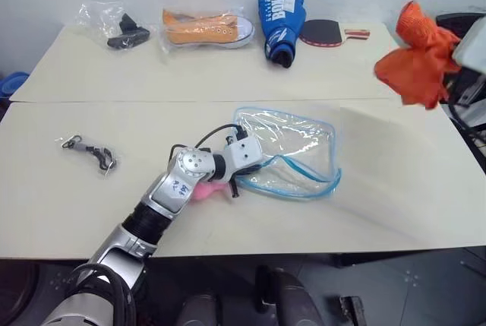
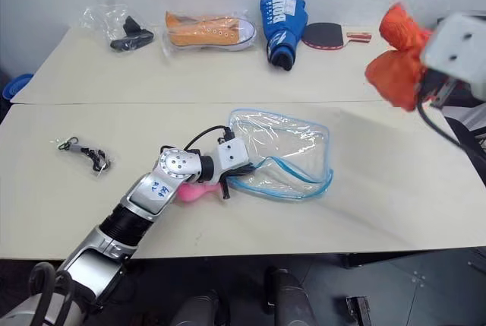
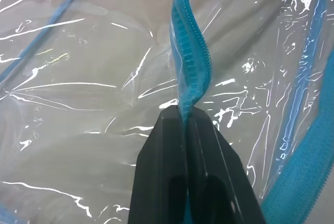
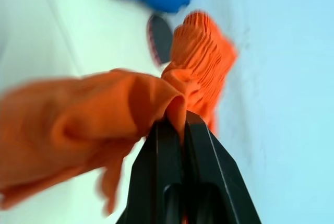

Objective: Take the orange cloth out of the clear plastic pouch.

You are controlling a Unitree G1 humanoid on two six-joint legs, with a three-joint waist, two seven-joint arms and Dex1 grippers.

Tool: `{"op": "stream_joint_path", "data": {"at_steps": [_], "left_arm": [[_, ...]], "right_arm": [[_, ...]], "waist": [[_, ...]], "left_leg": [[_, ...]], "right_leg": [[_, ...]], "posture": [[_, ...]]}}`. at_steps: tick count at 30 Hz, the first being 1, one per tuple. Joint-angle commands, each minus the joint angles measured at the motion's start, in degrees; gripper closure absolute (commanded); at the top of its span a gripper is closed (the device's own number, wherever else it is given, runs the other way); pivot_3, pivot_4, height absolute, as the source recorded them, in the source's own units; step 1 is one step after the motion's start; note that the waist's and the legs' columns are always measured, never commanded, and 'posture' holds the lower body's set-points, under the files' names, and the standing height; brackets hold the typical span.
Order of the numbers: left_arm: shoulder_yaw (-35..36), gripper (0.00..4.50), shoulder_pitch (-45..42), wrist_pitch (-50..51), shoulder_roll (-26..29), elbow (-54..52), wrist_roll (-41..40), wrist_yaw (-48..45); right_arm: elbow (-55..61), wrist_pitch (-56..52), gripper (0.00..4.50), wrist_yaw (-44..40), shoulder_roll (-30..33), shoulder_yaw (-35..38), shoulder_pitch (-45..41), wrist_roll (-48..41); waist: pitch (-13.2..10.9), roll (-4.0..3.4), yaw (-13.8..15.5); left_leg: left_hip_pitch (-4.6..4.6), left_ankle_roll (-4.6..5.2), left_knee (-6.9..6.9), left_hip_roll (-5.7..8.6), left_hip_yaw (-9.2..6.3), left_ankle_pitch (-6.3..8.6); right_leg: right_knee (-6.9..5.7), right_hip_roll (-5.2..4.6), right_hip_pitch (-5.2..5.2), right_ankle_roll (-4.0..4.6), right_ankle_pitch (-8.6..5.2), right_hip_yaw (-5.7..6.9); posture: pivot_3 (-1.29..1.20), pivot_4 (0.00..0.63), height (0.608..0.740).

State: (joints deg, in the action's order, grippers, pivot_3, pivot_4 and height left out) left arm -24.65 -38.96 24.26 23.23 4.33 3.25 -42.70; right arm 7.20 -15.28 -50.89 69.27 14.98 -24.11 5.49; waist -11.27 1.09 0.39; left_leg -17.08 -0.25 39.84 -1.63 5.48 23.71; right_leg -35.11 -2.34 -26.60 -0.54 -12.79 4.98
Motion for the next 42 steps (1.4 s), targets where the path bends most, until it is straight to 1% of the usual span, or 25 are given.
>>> {"op": "stream_joint_path", "data": {"at_steps": [1, 3, 4, 6, 7, 9, 14, 15, 16, 18, 21, 22, 23, 24, 25, 27, 28, 31, 33, 35, 37, 40, 42], "left_arm": [[0.62, 4.50, 0.75, -0.02, 1.18, -3.44, 0.00, -2.26], [1.15, 4.50, 0.63, 0.52, 1.31, -5.48, -0.84, -3.52], [1.56, 4.50, 0.44, 1.04, 1.19, -6.35, -1.39, -4.02], [2.31, 4.50, -0.08, 1.95, 0.84, -7.55, -2.24, -4.70], [2.83, 4.50, -0.50, 2.50, 0.66, -8.02, -2.67, -4.95], [4.10, 4.50, -1.41, 4.00, 0.43, -8.85, -3.80, -5.60], [6.79, 4.50, -1.93, 7.36, 3.00, -11.13, -7.49, -9.45], [7.18, 4.01, -1.82, 7.79, 3.46, -11.45, -7.93, -9.77], [7.99, 3.80, -1.41, 8.90, 4.04, -11.82, -8.59, -9.87], [8.73, 3.24, -0.59, 9.87, 4.96, -12.47, -8.99, -9.62], [9.56, 2.26, 1.09, 11.07, 5.55, -14.16, -9.03, -8.34], [9.75, 1.99, 1.63, 11.28, 5.69, -14.84, -9.17, -8.25], [10.57, 1.66, 2.71, 12.39, 5.99, -16.58, -10.25, -8.53], [11.53, 1.37, 3.81, 13.30, 6.50, -18.42, -11.38, -8.91], [12.18, 1.02, 4.48, 13.99, 6.86, -19.66, -12.21, -9.11], [16.45, 0.42, 6.81, 14.00, 8.79, -22.58, -15.52, -10.38], [18.18, 0.07, 7.60, 13.97, 9.55, -23.47, -16.92, -10.81], [27.48, 0.03, 8.20, 16.96, 11.68, -22.89, -23.58, -11.27], [32.52, 0.03, 7.72, 20.08, 13.55, -21.35, -27.92, -11.96], [36.56, 0.03, 8.27, 22.91, 16.71, -19.91, -32.30, -14.61], [38.78, 0.03, 10.44, 21.86, 20.33, -18.32, -33.96, -17.97], [40.65, 0.03, 16.46, 16.92, 27.52, -15.64, -33.44, -25.24], [41.32, 0.03, 19.85, 14.05, 30.96, -14.72, -33.36, -28.92]], "right_arm": [[5.73, -2.62, 4.46, 3.88, -5.70, 5.78, 12.30, 1.87], [7.15, -2.21, 4.46, 7.50, -10.52, 6.03, 22.54, 4.47], [6.84, -1.63, 4.46, 9.32, -12.56, 5.69, 26.06, 5.51], [5.94, -1.08, 4.46, 12.16, -15.11, 5.08, 29.80, 6.81], [5.67, -1.53, 4.46, 12.99, -16.50, 5.18, 30.43, 6.39], [5.19, -1.34, 4.46, 13.72, -17.28, 5.05, 31.29, 6.31], [4.43, -1.67, 4.46, 13.35, -17.73, 5.62, 31.38, 3.59], [4.35, -1.71, 4.02, 13.28, -17.81, 5.74, 31.40, 3.10], [4.24, -1.42, 3.80, 12.83, -17.79, 5.76, 31.50, 2.36], [4.52, -1.19, 3.17, 12.05, -17.59, 5.73, 31.94, 1.35], [7.36, -2.56, 2.05, 10.35, -17.18, 6.18, 33.61, -0.27], [8.41, -3.14, 1.77, 9.61, -16.92, 6.44, 34.27, -0.78], [10.21, -4.37, 1.37, 8.11, -16.52, 7.55, 35.31, -2.00], [11.65, -5.85, 1.08, 6.58, -16.25, 8.67, 36.19, -3.43], [12.54, -6.90, 0.66, 5.62, -16.12, 9.45, 36.70, -4.36], [14.80, -10.57, 0.01, 1.75, -15.41, 13.70, 38.47, -8.08], [15.54, -11.85, 0.00, 0.34, -15.20, 15.45, 39.09, -9.54], [14.96, -16.21, 0.00, -3.93, -14.92, 22.93, 39.07, -15.92], [11.61, -15.75, 0.00, -6.49, -13.11, 26.21, 40.16, -16.32], [8.22, -14.70, 0.00, -10.47, -11.19, 28.97, 42.59, -16.80], [6.30, -15.20, 0.00, -14.64, -10.27, 32.14, 44.15, -19.48], [3.90, -19.36, 0.00, -23.77, -9.39, 39.38, 46.78, -26.29], [1.38, -20.94, 0.00, -28.06, -8.81, 42.93, 49.38, -28.15]], "waist": [[0.01, -0.02, 0.37], [0.00, -0.03, 0.74], [0.02, -0.14, 0.88], [-0.01, -0.24, 0.88], [0.02, -0.32, 0.84], [0.01, -0.32, 0.47], [0.02, -0.32, -0.32], [0.02, -0.32, -0.43], [0.01, -0.32, -0.45], [0.02, -0.32, -0.42], [0.02, -0.32, -0.40], [0.02, -0.32, -0.36], [0.01, -0.31, -0.35], [0.01, -0.31, -0.34], [0.01, -0.31, -0.35], [0.00, -0.30, -0.36], [0.00, -0.30, -0.35], [0.00, -0.30, -0.44], [0.00, -0.29, -0.45], [0.00, -0.29, -0.42], [-0.01, -0.28, -0.41], [-0.01, -0.29, -0.45], [-0.02, -0.26, -0.44]], "left_leg": [[-0.02, -0.01, 0.02, 0.01, 0.02, -0.01], [0.00, -0.04, 0.02, 0.01, 0.03, -0.02], [0.00, -0.06, 0.05, 0.02, 0.06, -0.02], [0.03, -0.07, 0.08, 0.04, 0.07, -0.03], [0.01, -0.06, 0.11, 0.08, 0.09, -0.03], [0.06, -0.03, 0.12, 0.12, 0.19, -0.05], [0.09, -0.07, 0.08, 0.07, 0.14, -0.06], [0.11, -0.07, 0.06, 0.07, 0.14, -0.05], [0.10, -0.08, 0.05, 0.06, 0.14, -0.06], [0.10, -0.09, 0.05, 0.06, 0.14, -0.06], [0.10, -0.09, 0.06, 0.07, 0.13, -0.06], [0.10, -0.08, 0.06, 0.08, 0.13, -0.06], [0.10, -0.09, 0.05, 0.08, 0.13, -0.06], [0.09, -0.09, 0.06, 0.07, 0.11, -0.05], [0.08, -0.09, 0.05, 0.07, 0.10, -0.05], [0.08, -0.10, 0.06, 0.05, 0.09, -0.05], [0.09, -0.10, 0.06, 0.05, 0.09, -0.05], [0.08, -0.10, 0.07, 0.04, 0.08, -0.04], [0.10, -0.09, 0.09, 0.05, 0.07, -0.03], [0.10, -0.07, 0.09, 0.07, 0.07, -0.02], [0.09, -0.06, 0.06, 0.05, 0.07, 0.00], [0.08, -0.05, -0.06, 0.04, 0.08, 0.01], [0.09, -0.05, -0.10, 0.02, 0.09, 0.02]], "right_leg": [[-0.02, -0.02, -0.03, -0.01, 0.00, 0.01], [-0.04, -0.04, -0.02, -0.02, 0.01, 0.01], [-0.07, -0.03, -0.03, -0.02, 0.01, 0.00], [-0.12, -0.05, -0.02, -0.01, 0.01, -0.02], [-0.12, -0.07, -0.02, -0.02, 0.01, -0.07], [-0.14, -0.05, -0.02, -0.04, 0.01, -0.25], [-0.21, 0.06, -0.02, -0.03, 0.00, -0.31], [-0.22, 0.07, -0.03, -0.03, -0.02, -0.30], [-0.22, 0.07, -0.03, -0.03, -0.02, -0.30], [-0.22, 0.07, -0.03, -0.02, -0.02, -0.30], [-0.22, 0.06, -0.03, -0.02, -0.02, -0.29], [-0.22, 0.06, -0.03, -0.02, -0.02, -0.30], [-0.22, 0.05, -0.03, -0.03, -0.02, -0.30], [-0.21, 0.06, -0.03, -0.03, -0.02, -0.29], [-0.20, 0.06, -0.03, -0.03, -0.02, -0.29], [-0.21, 0.06, -0.03, -0.03, -0.02, -0.29], [-0.21, 0.06, -0.03, -0.03, -0.02, -0.29], [-0.21, 0.07, -0.03, -0.02, -0.02, -0.28], [-0.22, 0.08, -0.01, -0.02, -0.02, -0.27], [-0.22, 0.09, -0.02, -0.02, -0.03, -0.28], [-0.15, 0.13, -0.02, -0.03, -0.04, -0.27], [-0.02, 0.16, -0.02, -0.06, -0.05, -0.25], [0.04, 0.18, -0.02, -0.06, -0.06, -0.25]], "posture": [[0.00, 0.150, 0.740], [0.00, 0.150, 0.740], [0.00, 0.150, 0.740], [0.00, 0.150, 0.740], [0.00, 0.150, 0.740], [0.00, 0.150, 0.740], [0.00, 0.150, 0.740], [0.00, 0.150, 0.740], [0.00, 0.150, 0.740], [0.00, 0.150, 0.740], [0.00, 0.150, 0.740], [0.00, 0.150, 0.740], [0.00, 0.150, 0.740], [0.00, 0.150, 0.740], [0.00, 0.150, 0.740], [0.00, 0.150, 0.740], [0.00, 0.150, 0.740], [0.00, 0.150, 0.740], [0.00, 0.150, 0.740], [0.00, 0.150, 0.740], [0.00, 0.150, 0.740], [0.00, 0.150, 0.740], [0.00, 0.150, 0.740]]}}
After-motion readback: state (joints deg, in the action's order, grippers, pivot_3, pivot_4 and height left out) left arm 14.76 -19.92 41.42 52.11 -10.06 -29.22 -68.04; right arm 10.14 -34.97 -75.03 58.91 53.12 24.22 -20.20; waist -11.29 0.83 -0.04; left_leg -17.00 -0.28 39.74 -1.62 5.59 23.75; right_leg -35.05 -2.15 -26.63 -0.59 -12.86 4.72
